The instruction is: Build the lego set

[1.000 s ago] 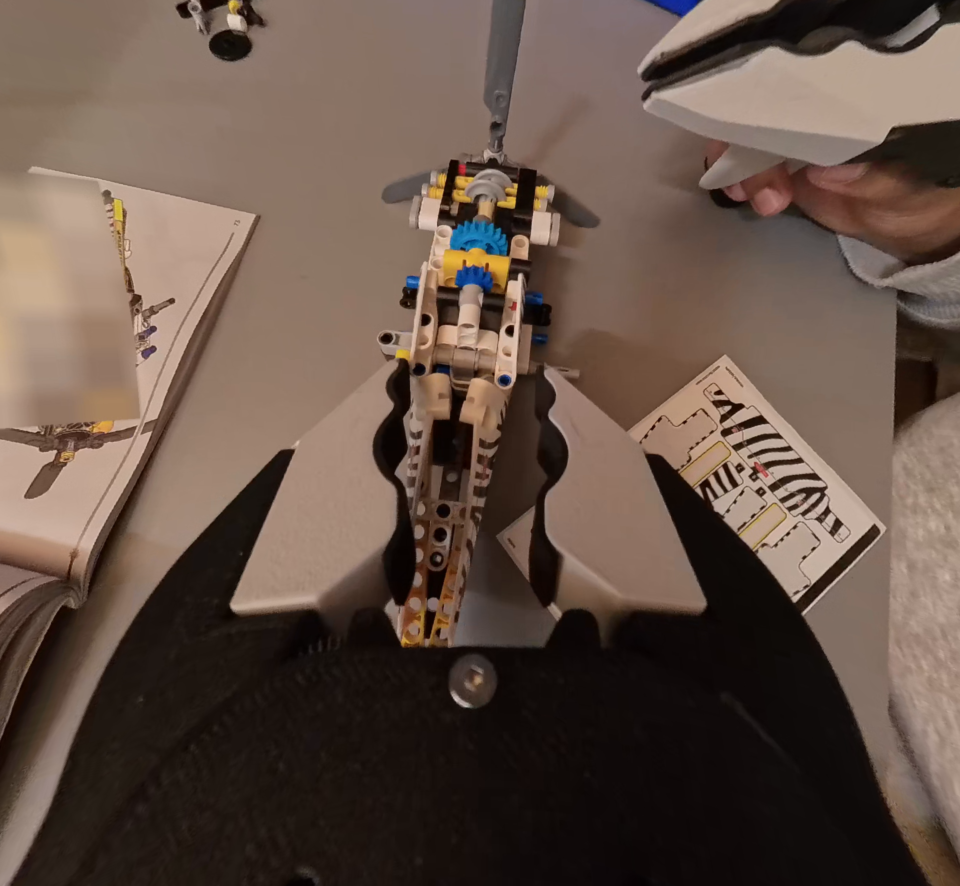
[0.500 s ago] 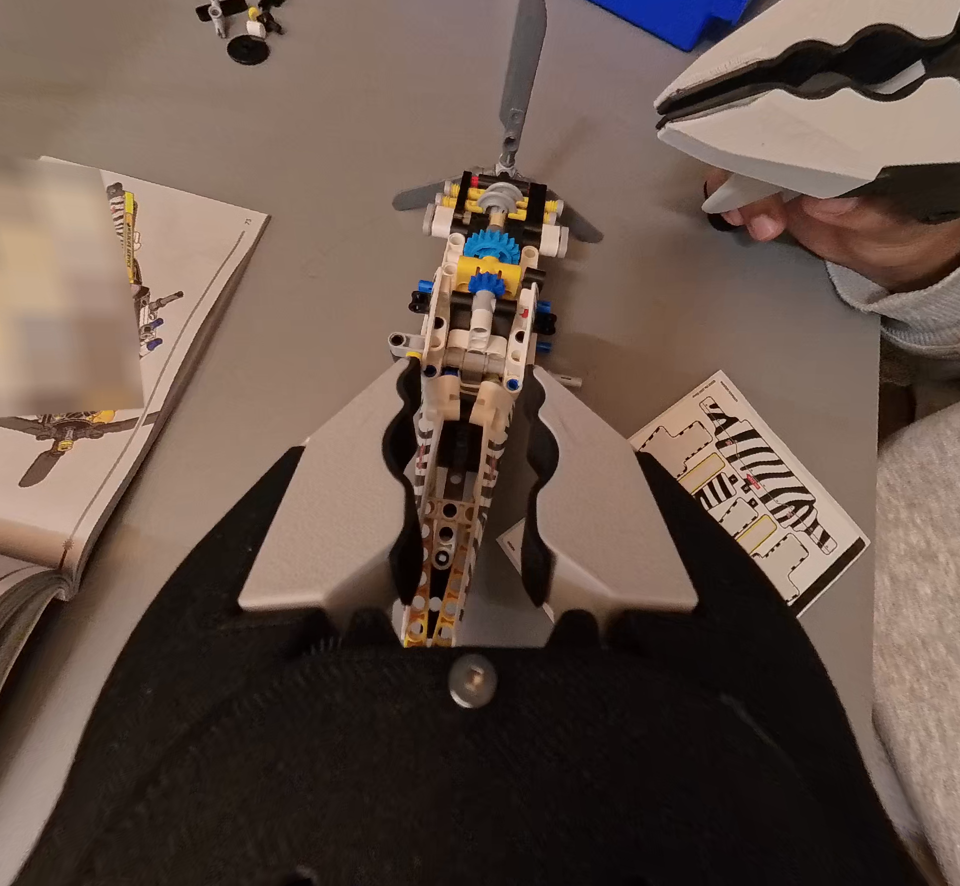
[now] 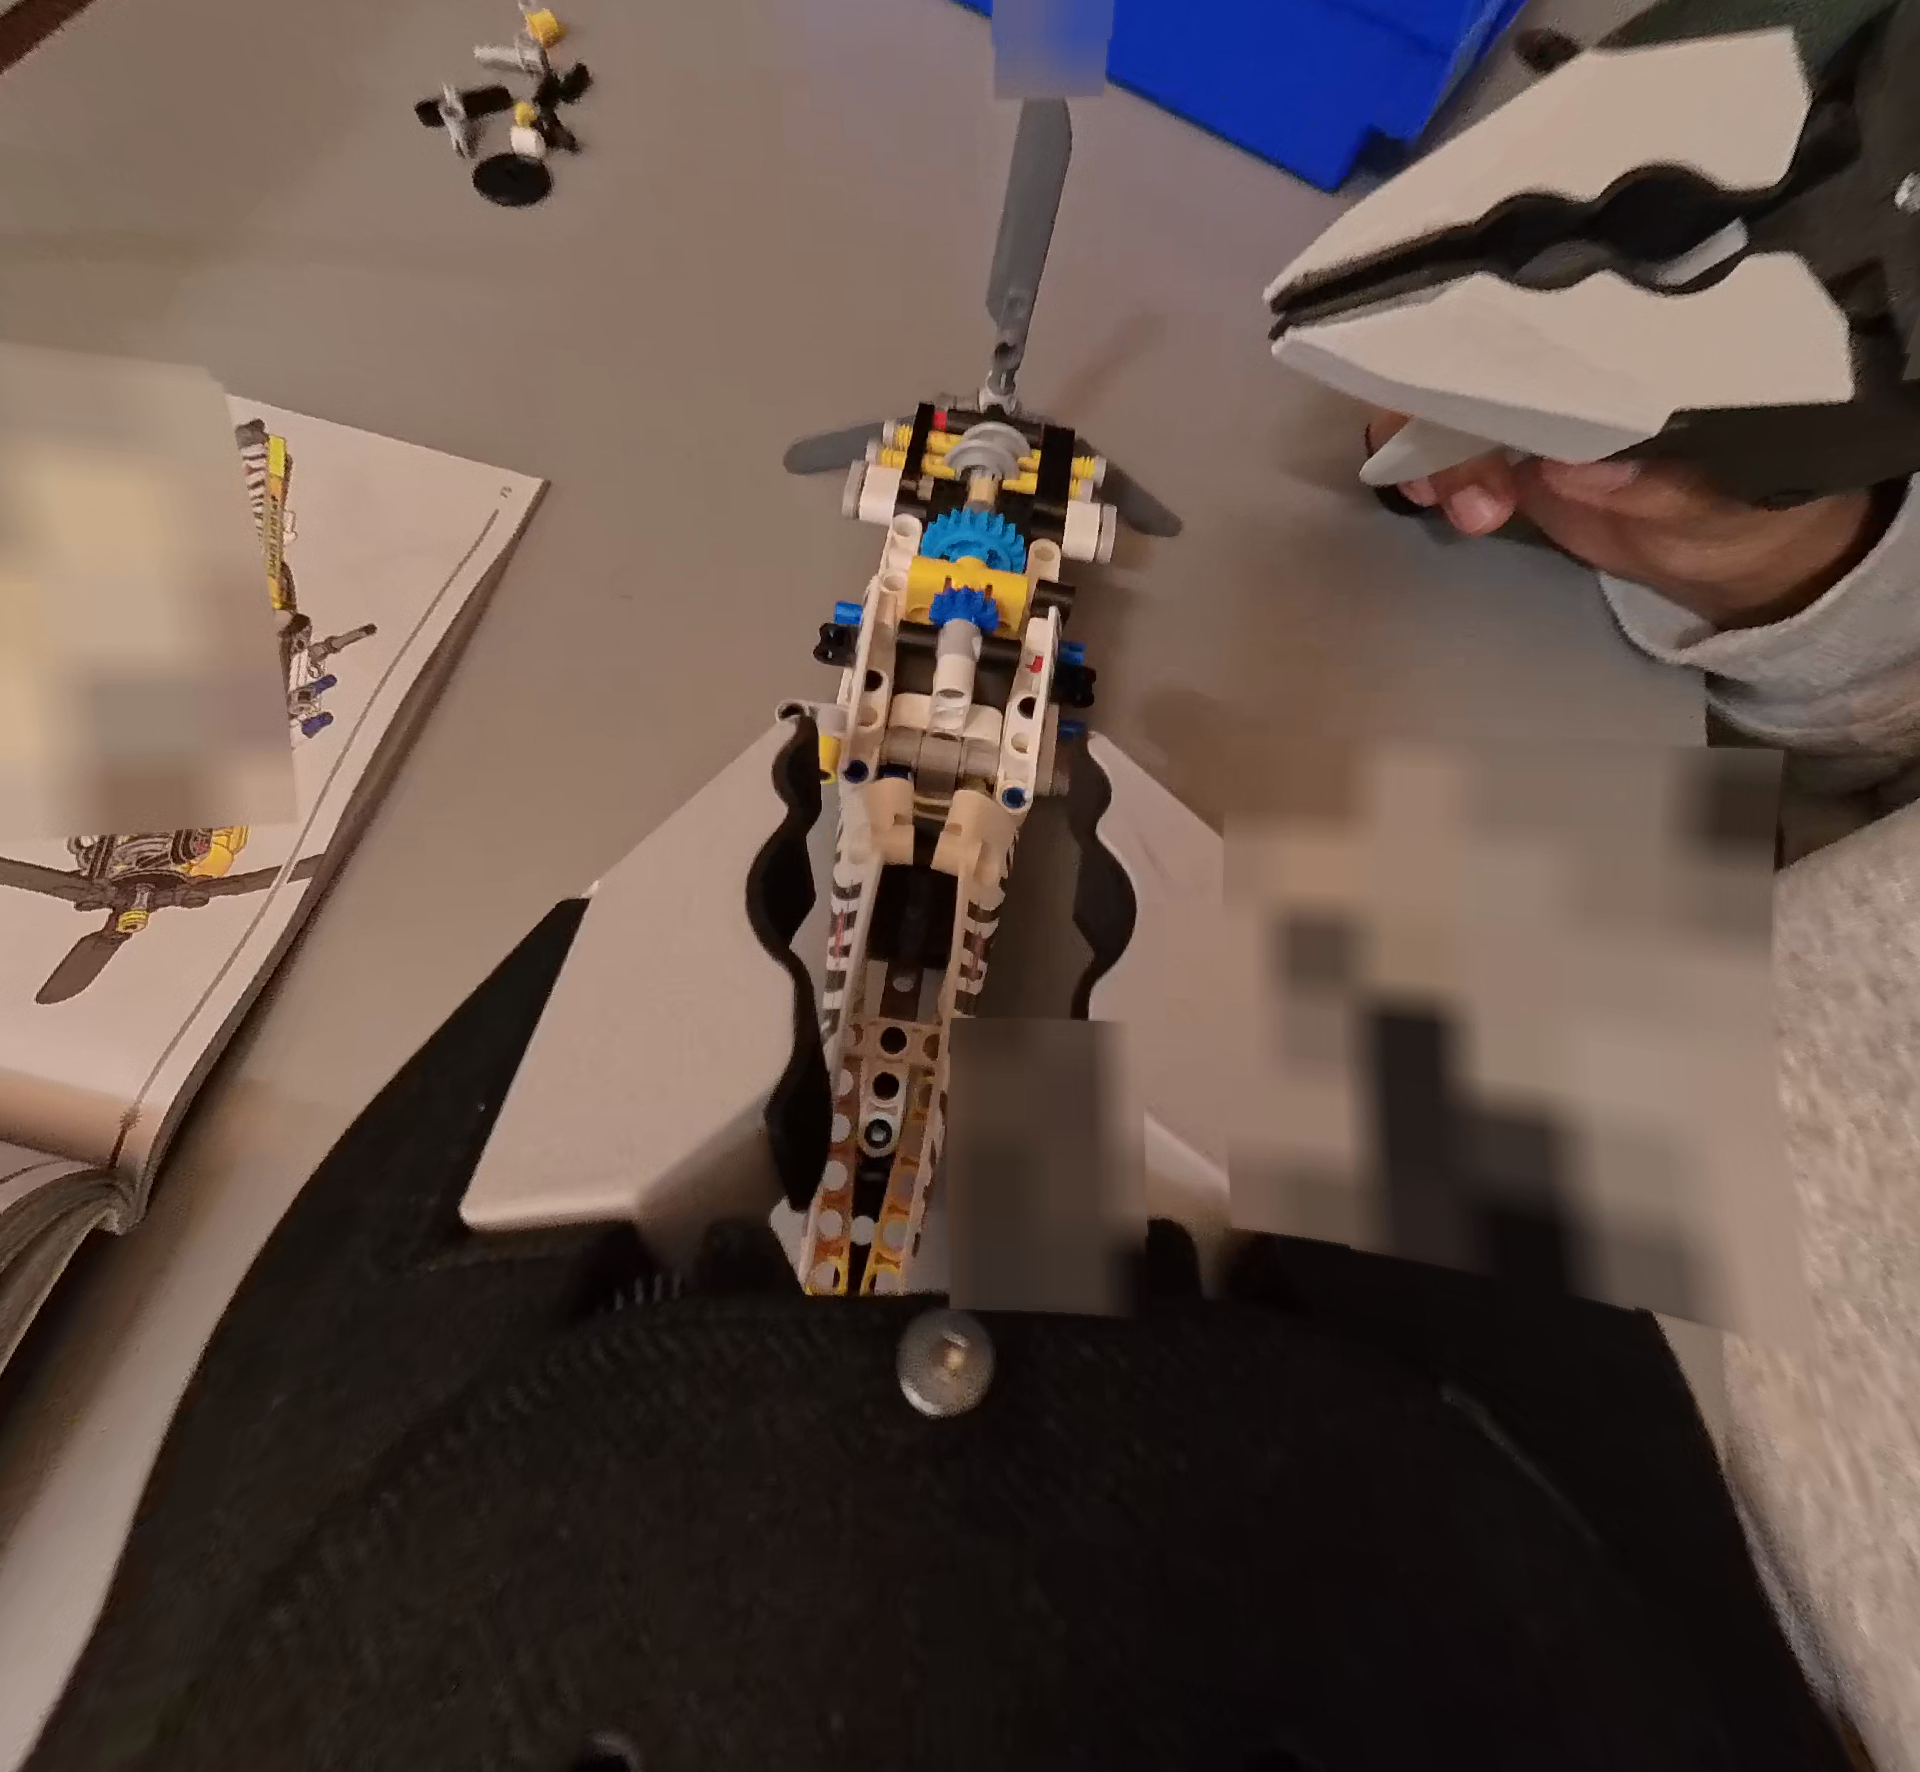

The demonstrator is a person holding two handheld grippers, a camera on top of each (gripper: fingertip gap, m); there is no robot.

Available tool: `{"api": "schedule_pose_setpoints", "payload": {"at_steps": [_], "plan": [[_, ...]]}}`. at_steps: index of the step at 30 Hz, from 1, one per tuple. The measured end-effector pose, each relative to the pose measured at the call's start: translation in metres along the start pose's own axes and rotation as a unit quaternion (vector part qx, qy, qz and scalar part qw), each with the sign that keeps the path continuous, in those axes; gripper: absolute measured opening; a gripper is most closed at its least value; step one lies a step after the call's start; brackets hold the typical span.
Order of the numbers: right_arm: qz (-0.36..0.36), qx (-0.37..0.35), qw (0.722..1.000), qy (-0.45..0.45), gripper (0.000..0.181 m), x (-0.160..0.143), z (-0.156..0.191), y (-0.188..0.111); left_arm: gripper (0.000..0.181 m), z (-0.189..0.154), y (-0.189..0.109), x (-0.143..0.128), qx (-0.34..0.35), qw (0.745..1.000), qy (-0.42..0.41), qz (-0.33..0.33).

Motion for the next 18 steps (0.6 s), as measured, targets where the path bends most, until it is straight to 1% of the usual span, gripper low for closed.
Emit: {"api": "schedule_pose_setpoints", "payload": {"at_steps": [6, 11, 14, 18], "plan": [[0.0, 0.0, 1.0, 0.0, 0.0, 0.0, 0.0, 0.0, 0.046, 0.002, -0.006, 0.012, -0.001, 0.999, -0.012, -0.043], [0.006, 0.003, 1.0, -0.011, 0.0, -0.001, 0.003, 0.001, 0.046, 0.001, -0.002, 0.011, 0.0, 0.999, -0.011, -0.037], [0.046, -0.003, 0.997, -0.058, 0.0, -0.011, 0.008, 0.006, 0.046, 0.002, 0.001, 0.007, 0.002, 1.0, -0.011, -0.028], [0.087, 0.017, 0.989, -0.122, 0.0, -0.022, 0.024, 0.013, 0.045, 0.002, 0.004, 0.004, 0.006, 1.0, -0.008, -0.018]]}}
Point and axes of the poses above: each gripper's, where its closed fingertips meet, y out along the fingers, x out of its top, z = x × y across the jaws, the point moved 1 cm from there along -y, back along the fingers, and after that the axes turned 5 degrees about -y, right-handed, at the moved point
